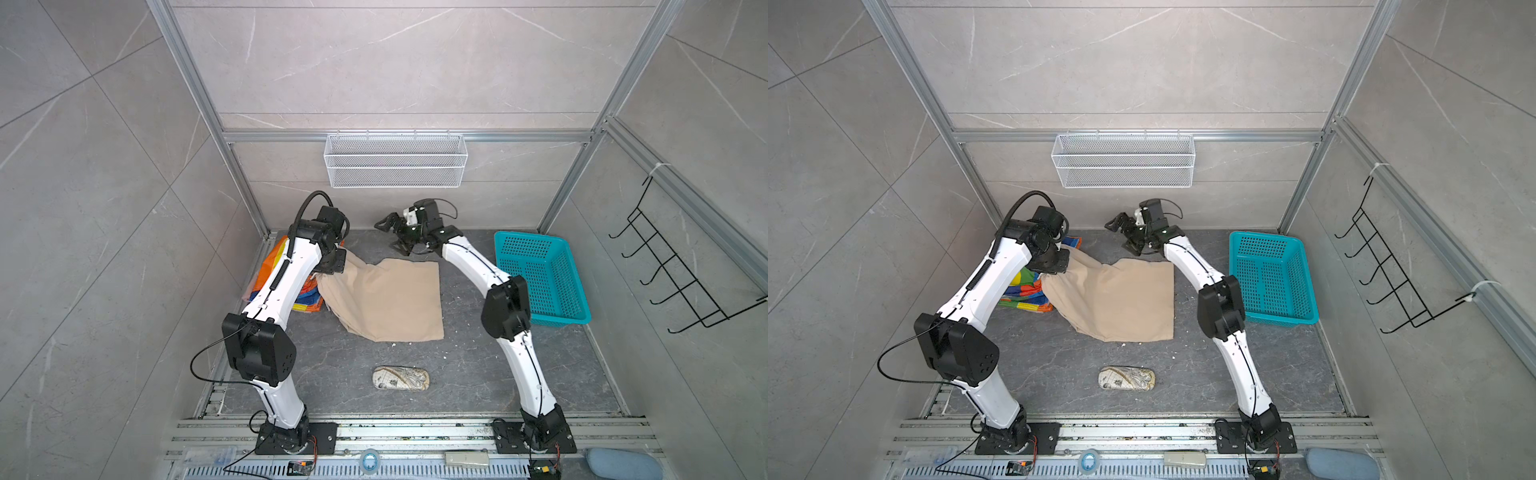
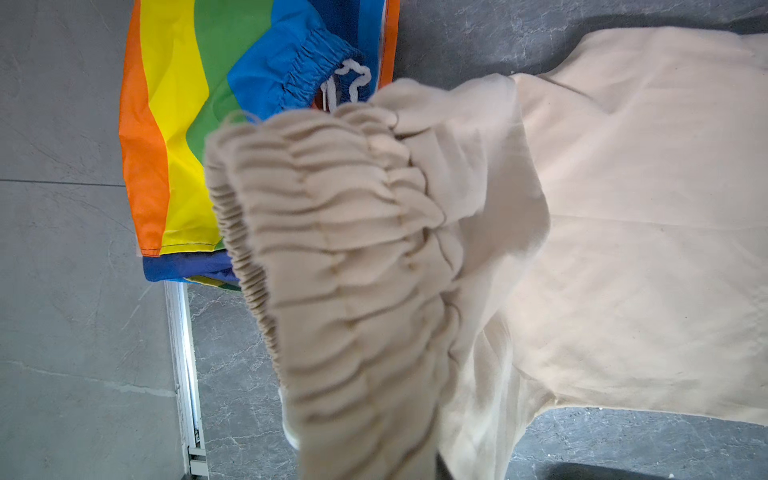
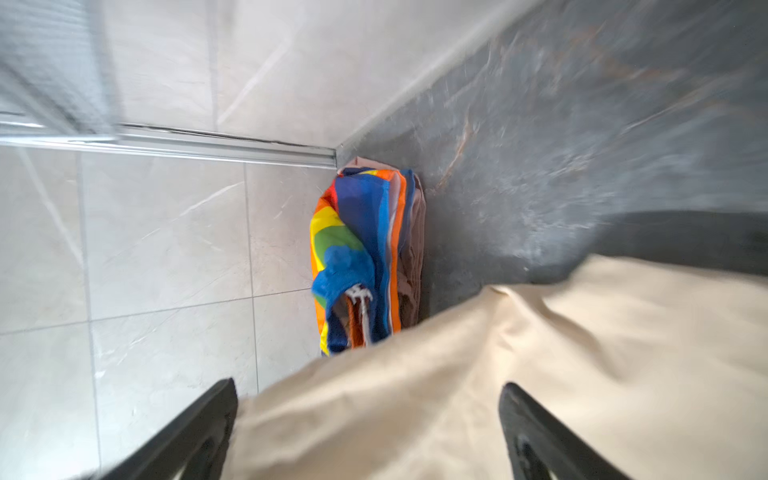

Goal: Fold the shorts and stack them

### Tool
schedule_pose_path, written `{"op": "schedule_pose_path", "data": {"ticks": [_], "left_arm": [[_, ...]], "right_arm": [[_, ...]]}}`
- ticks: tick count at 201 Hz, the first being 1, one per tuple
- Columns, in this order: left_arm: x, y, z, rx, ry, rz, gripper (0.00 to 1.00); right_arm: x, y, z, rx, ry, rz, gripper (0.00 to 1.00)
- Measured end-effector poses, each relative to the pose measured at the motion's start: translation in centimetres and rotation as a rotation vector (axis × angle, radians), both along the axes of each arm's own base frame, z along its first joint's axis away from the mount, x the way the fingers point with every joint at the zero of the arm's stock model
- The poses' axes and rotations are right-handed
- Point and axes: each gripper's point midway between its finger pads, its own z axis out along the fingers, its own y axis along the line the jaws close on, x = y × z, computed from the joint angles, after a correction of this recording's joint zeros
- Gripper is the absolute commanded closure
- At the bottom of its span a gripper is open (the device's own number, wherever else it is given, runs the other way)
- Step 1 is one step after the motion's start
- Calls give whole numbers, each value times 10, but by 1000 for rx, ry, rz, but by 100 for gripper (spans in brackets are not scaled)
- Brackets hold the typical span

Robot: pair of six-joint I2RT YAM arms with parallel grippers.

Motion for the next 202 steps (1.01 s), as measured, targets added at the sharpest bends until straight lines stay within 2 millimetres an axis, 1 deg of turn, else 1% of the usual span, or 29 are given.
{"op": "schedule_pose_path", "data": {"ticks": [7, 16, 23, 30, 37, 43, 52, 68, 72, 83, 96, 109, 116, 138, 163, 183, 202], "left_arm": [[0, -1, 4, -4, -6, -3, 100], [1, -4, 9, -6, -14, -8, 100], [2, -6, 12, -8, -20, -12, 100], [3, -8, 15, -9, -26, -16, 100], [4, -11, 17, -9, -27, -23, 100], [4, -14, 19, -8, -28, -30, 100], [5, -20, 20, -3, -23, -43, 100], [6, -33, 17, 9, -6, -71, 100], [6, -35, 16, 12, -2, -77, 100], [6, -44, 12, 27, 14, -98, 100], [6, -55, 8, 44, 31, -121, 100], [4, -66, 5, 52, 46, -146, 99], [2, -72, 4, 54, 54, -157, 98], [-1, -97, 2, 53, 64, -192, 95], [-3, -128, -1, 26, 74, -220, 91], [-3, -155, -11, -8, 96, -233, 88], [-4, -175, -27, -37, 134, -238, 87]], "right_arm": [[-10, -14, 9, -16, -17, 1, 1], [-22, -29, 15, -38, -33, 3, 1], [-32, -39, 13, -59, -41, 7, 1], [-41, -48, 6, -82, -38, 12, 1], [-52, -58, -7, -112, -25, 17, 1], [-61, -66, -22, -144, -8, 22, 1], [-76, -78, -49, -195, 30, 31, 0], [-102, -100, -103, -301, 116, 47, 1], [-106, -103, -111, -318, 129, 51, 1], [-124, -116, -142, -388, 183, 65, 1], [-141, -128, -168, -453, 225, 82, 1], [-153, -137, -184, -497, 244, 97, 1], [-157, -140, -189, -508, 248, 104, 1], [-158, -142, -189, -522, 215, 106, 1], [-154, -140, -189, -504, 181, 101, 1], [-150, -136, -187, -477, 154, 101, 1], [-149, -133, -187, -455, 135, 99, 1]]}}
